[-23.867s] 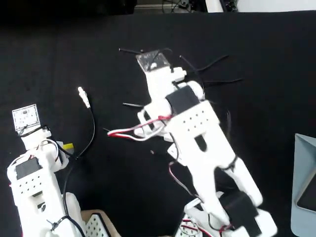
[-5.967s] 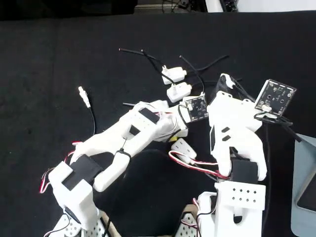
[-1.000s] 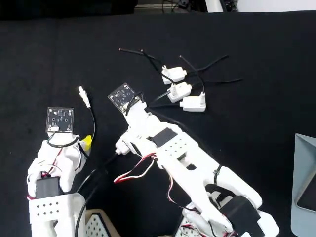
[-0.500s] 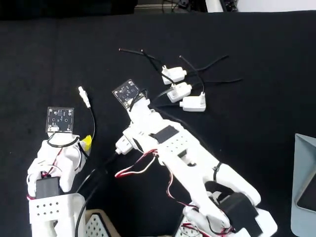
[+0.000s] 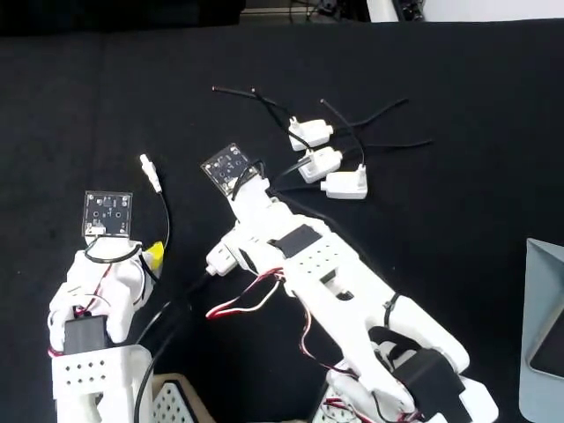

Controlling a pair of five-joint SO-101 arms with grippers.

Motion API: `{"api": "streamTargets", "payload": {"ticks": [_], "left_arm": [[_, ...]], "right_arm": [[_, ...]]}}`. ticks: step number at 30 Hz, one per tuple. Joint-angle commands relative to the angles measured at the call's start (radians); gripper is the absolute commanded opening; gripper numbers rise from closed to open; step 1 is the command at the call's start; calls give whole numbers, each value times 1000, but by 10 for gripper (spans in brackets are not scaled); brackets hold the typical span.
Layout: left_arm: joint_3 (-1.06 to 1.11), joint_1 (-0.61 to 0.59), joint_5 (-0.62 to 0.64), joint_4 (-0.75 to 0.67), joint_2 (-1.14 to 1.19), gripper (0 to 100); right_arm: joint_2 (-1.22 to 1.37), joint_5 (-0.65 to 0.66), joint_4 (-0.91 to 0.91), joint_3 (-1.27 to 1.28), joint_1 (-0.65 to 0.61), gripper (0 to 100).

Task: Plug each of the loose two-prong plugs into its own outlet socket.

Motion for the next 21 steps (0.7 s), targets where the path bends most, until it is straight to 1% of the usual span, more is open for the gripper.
{"api": "streamTargets", "payload": {"ticks": [1,6,12,21], "left_arm": [[-4,-8,9,-25,-11,253],[-4,-8,9,-25,-11,253],[-4,-10,8,-25,-11,253],[-4,-10,8,-25,-11,253]], "right_arm": [[25,3,2,-44,-15,11],[84,2,0,-76,-17,11],[84,2,8,-68,-54,11],[96,2,17,-48,-57,11]]}}
